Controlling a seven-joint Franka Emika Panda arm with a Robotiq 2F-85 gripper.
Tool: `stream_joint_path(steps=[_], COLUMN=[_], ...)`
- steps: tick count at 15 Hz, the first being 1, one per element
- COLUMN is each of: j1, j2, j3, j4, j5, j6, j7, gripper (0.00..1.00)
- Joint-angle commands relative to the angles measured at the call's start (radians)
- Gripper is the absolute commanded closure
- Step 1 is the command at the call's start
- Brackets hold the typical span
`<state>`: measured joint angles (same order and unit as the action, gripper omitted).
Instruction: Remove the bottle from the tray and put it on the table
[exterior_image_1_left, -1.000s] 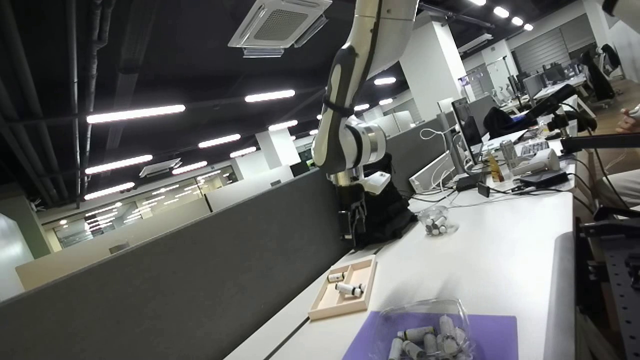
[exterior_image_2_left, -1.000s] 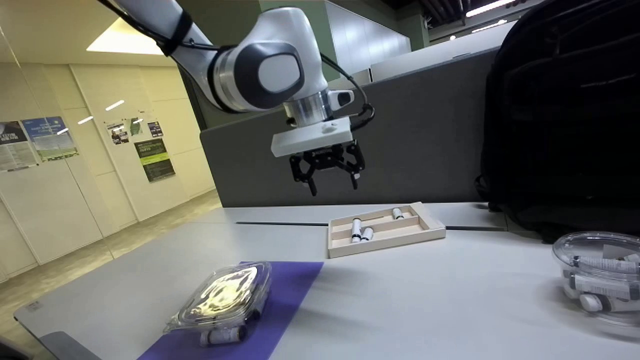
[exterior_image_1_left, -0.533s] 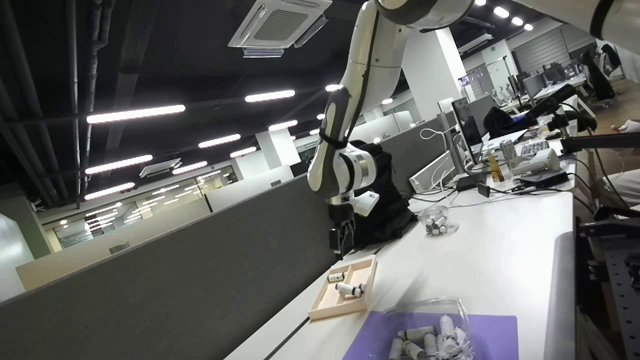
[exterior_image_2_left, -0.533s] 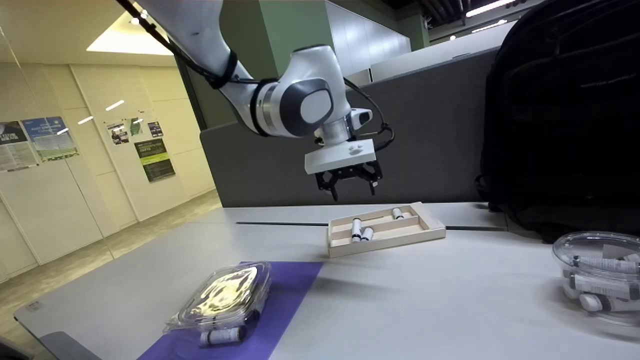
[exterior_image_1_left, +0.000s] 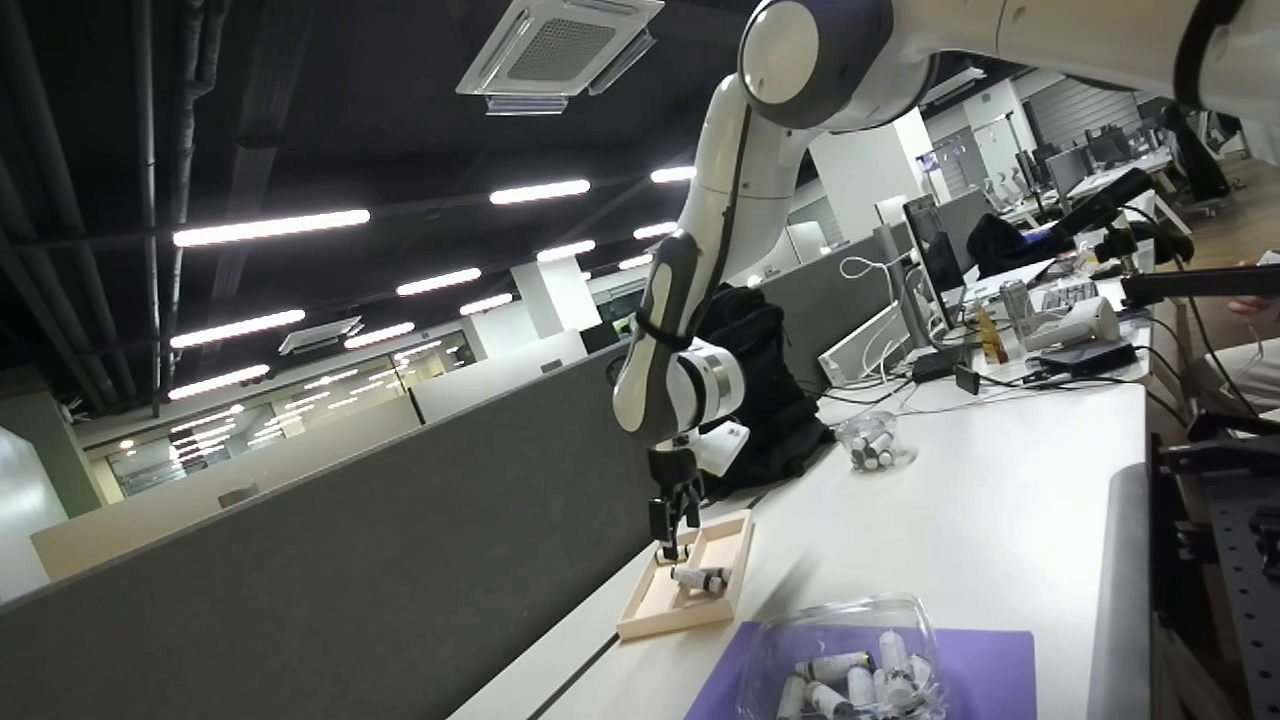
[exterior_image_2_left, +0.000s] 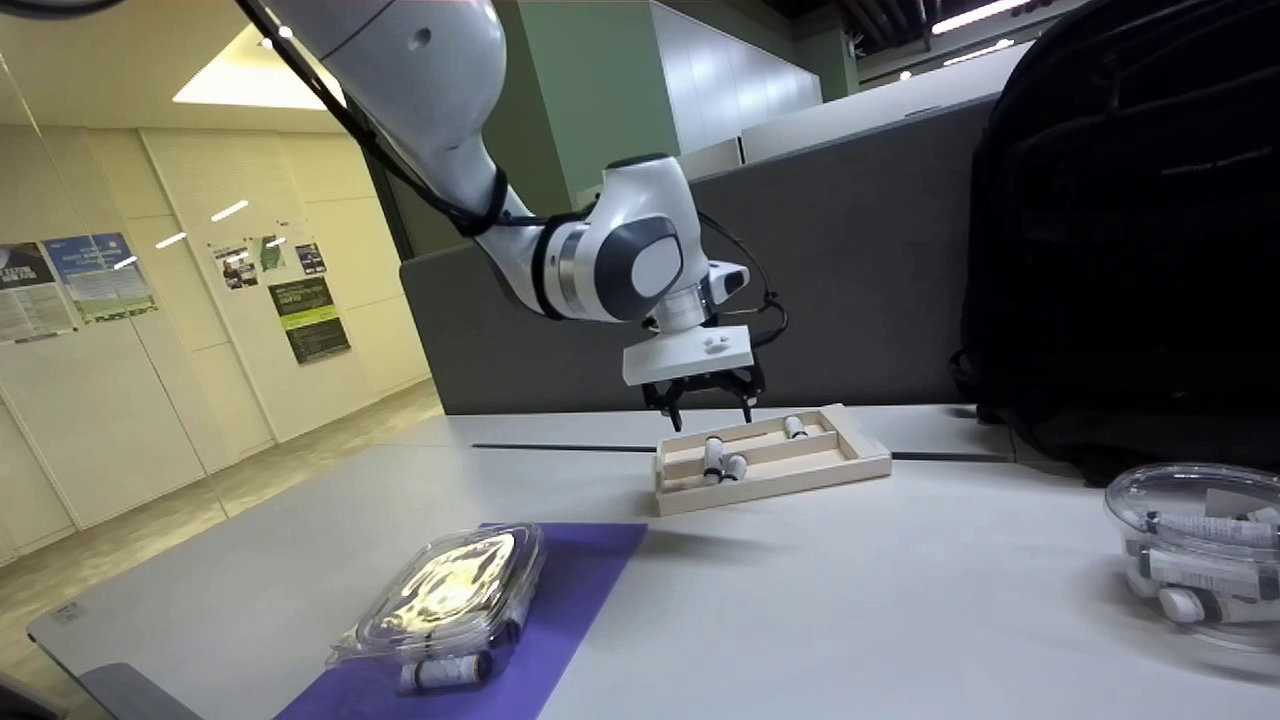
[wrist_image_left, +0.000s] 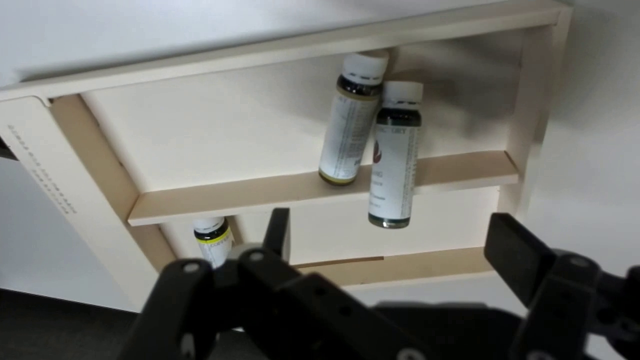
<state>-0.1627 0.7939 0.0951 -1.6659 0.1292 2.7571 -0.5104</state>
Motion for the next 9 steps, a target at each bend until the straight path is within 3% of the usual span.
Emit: stream_joint_path(steps=[1,4,5,6,9], j1=[-0.005,-0.008,-0.008,-0.007,-0.009], j2=[0.061,0.089,0.096,0.104,0.121], j3=[0.015,0.027,0.031,0.034,0.045], j4=[0.082,0.112,0.120,0.127,0.143], j5=[-0.047,-0.052,-0.054,-0.058,-0.060], j6=[-0.022,-0.033,-0.033,-0.031,-0.030], j7=[0.065,0.079,0.081,0.081,0.079], gripper=[0.00,0.00,0.25,0.27,0.49])
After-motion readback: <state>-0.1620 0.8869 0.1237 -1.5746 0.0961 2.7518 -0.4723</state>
